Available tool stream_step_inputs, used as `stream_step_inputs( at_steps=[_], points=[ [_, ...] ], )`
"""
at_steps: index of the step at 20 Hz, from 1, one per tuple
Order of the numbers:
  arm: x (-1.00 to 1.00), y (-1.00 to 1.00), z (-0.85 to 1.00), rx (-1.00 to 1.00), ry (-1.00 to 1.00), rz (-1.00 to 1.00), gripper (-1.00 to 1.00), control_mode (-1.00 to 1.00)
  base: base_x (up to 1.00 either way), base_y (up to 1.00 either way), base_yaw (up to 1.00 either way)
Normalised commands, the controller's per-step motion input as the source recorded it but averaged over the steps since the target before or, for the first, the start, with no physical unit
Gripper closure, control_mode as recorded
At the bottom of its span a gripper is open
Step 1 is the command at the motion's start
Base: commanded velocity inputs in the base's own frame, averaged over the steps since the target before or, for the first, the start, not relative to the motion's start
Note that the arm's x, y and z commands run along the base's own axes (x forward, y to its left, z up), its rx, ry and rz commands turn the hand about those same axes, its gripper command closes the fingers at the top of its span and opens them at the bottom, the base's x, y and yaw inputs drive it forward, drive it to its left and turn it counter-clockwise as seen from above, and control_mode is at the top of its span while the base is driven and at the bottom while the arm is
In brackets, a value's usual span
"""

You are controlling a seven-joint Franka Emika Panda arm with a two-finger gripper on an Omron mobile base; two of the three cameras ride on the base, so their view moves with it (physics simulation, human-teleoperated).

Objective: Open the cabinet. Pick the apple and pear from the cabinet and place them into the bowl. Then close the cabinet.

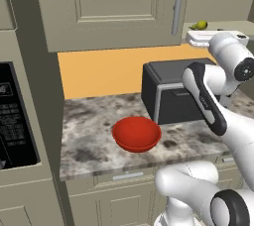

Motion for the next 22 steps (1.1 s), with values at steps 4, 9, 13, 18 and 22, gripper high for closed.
stream_step_inputs(
  at_steps=[4, 9, 13, 18, 22],
  points=[
    [-0.01, 0.23, 0.21, 0.00, 0.00, 0.05, -1.00, -1.00, 0.00, 0.00, 0.00],
    [-0.08, 0.31, 0.07, 0.00, 0.00, 0.03, -1.00, -1.00, 0.00, 0.00, 0.00],
    [0.00, 0.24, 0.07, 0.00, 0.00, 0.00, -1.00, -1.00, 0.00, 0.00, 0.00],
    [0.19, 0.11, 0.16, 0.00, 0.03, 0.00, -1.00, -1.00, 0.00, 0.00, 0.00],
    [0.34, 0.06, 0.11, 0.00, 0.04, 0.00, -1.00, -1.00, 0.00, 0.00, 0.00]
  ],
)
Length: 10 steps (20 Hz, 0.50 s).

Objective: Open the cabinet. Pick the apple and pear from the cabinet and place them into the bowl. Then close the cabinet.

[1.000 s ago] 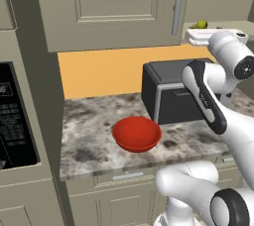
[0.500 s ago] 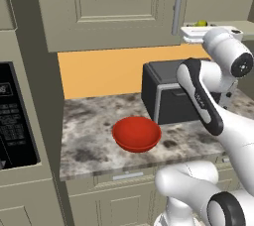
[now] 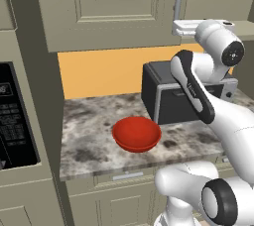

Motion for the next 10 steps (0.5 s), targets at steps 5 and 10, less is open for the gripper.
stream_step_inputs(
  at_steps=[5, 10],
  points=[
    [0.34, 0.00, 0.04, 0.00, 0.06, 0.00, -1.00, -1.00, 0.00, 0.00, 0.00],
    [0.36, 0.00, 0.00, 0.00, 0.07, 0.00, -1.00, -1.00, 0.00, 0.00, 0.00]
  ],
)
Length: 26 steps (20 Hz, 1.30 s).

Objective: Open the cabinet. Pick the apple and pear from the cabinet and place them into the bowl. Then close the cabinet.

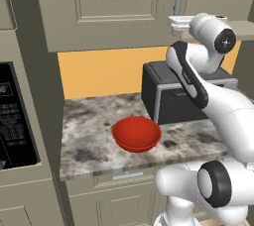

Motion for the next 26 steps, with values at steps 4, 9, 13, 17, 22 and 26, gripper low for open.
stream_step_inputs(
  at_steps=[4, 9, 13, 17, 22, 26],
  points=[
    [0.46, 0.00, 0.00, 0.00, 0.08, 0.00, -1.00, -1.00, 0.00, 0.00, 0.00],
    [0.51, 0.00, 0.00, 0.00, 0.07, 0.00, -1.00, -1.00, 0.00, 0.00, 0.00],
    [0.51, 0.00, 0.00, 0.00, 0.05, 0.00, -1.00, -1.00, 0.00, 0.00, 0.00],
    [0.54, 0.00, 0.00, 0.00, 0.02, 0.00, -1.00, -1.00, 0.00, 0.00, 0.00],
    [0.51, 0.00, 0.00, 0.00, 0.01, 0.00, -1.00, -1.00, 0.00, 0.00, 0.00],
    [0.50, 0.00, -0.01, 0.00, 0.00, 0.00, -1.00, -1.00, 0.00, 0.00, 0.00]
  ],
)
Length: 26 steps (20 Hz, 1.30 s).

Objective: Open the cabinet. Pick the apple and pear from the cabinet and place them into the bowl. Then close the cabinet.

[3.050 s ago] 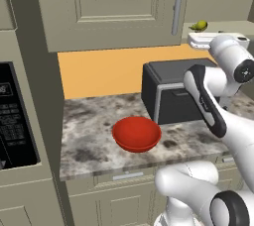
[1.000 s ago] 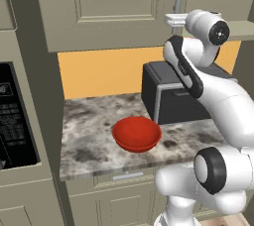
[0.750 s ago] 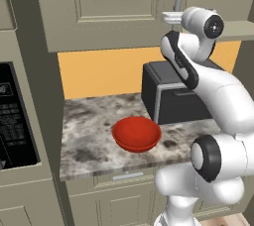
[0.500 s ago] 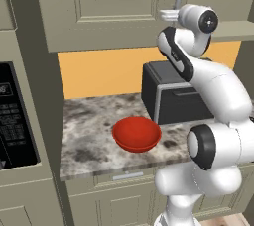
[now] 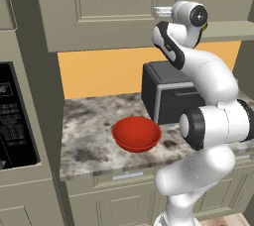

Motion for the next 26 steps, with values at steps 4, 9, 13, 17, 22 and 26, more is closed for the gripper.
stream_step_inputs(
  at_steps=[4, 9, 13, 17, 22, 26],
  points=[
    [0.49, 0.00, -0.03, 0.00, 0.00, 0.00, -1.00, -1.00, 0.00, 0.00, 0.00],
    [0.42, 0.00, -0.05, 0.00, 0.00, 0.00, -1.00, -1.00, 0.00, 0.00, 0.00],
    [0.02, 0.00, 0.00, 0.00, 0.00, 0.00, -1.00, -1.00, 0.00, 0.00, 0.00],
    [0.00, 0.00, 0.00, 0.00, 0.00, 0.00, 1.00, -1.00, 0.00, 0.00, 0.00],
    [0.00, 0.00, 0.00, 0.00, 0.00, 0.00, 1.00, -1.00, 0.00, 0.00, 0.00],
    [-0.18, 0.01, 0.00, 0.00, 0.00, -0.01, 1.00, -1.00, 0.00, 0.00, 0.00]
  ],
)
